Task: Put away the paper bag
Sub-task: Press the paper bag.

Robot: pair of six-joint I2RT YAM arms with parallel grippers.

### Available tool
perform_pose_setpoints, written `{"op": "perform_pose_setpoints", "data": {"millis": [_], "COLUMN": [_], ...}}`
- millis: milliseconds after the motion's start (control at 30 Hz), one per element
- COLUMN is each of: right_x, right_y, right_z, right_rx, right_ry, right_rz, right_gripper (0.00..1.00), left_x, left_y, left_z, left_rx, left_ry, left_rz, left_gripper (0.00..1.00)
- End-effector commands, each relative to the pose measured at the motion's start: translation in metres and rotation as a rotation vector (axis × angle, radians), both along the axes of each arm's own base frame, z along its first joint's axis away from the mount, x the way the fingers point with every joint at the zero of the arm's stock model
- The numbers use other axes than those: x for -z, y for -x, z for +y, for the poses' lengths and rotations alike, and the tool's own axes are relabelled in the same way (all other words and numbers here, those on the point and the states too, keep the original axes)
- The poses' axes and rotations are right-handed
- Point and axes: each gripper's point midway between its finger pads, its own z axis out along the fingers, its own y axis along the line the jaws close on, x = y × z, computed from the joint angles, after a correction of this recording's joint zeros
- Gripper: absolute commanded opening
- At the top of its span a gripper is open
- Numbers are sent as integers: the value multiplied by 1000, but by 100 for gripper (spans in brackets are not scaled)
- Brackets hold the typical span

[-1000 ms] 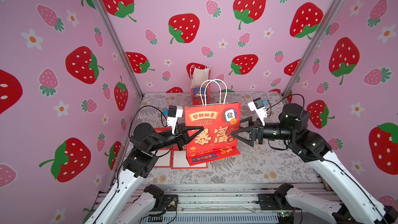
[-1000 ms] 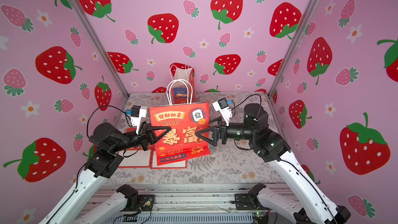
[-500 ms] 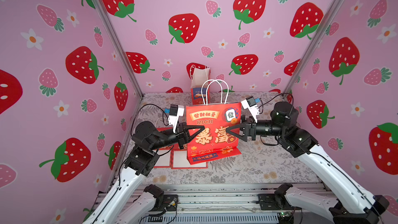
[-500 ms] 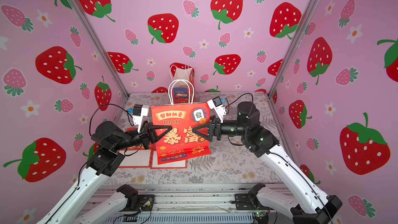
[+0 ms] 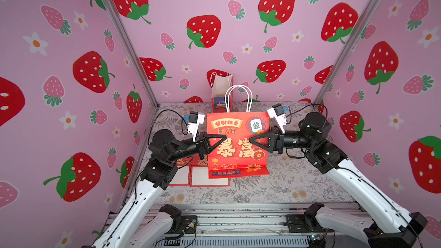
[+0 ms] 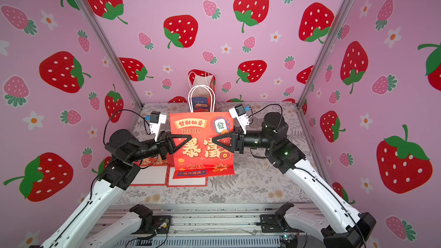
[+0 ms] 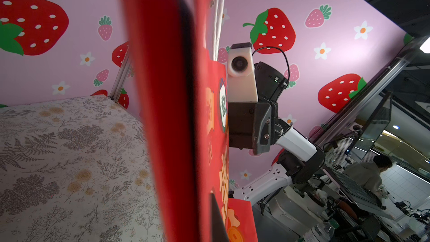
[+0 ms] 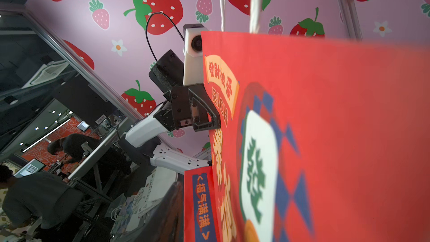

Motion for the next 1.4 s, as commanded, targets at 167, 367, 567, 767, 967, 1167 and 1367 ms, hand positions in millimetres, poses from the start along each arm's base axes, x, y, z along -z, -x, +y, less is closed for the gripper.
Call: {"op": "perform_pose_setpoints", "data": {"millis": [167, 367, 567, 767, 967, 1167, 1367], "right_x": [-9, -11, -30, -46, -49, -30, -10], "right_y": [7, 1, -2, -2, -3, -6, -5], "right_z": [-4, -6, -28, -38, -35, -33, -35], "right_rx": [5, 43, 100, 104, 80, 86, 102], "right_ry": [-18, -4, -34, -73, -84, -41, -20], "right_rz": [-15, 16, -3, -17, -11, 14, 42], "right_gripper": [9, 0, 0, 0, 0, 9, 42], "left_x": [-20, -12, -7, -3, -2, -4, -4], "left_y": [3, 8, 20, 26, 26, 20, 15], "left_z": [0, -4, -9, -19, -26, -25, -25], "left_rx": [27, 80, 170, 234, 250, 206, 185], "left_ry": [38, 11, 6, -6, -13, -13, -12], "left_rz": [-47, -35, -60, -62, -61, -60, -52], "left_gripper": [0, 41, 62, 50, 14, 0, 0]}}
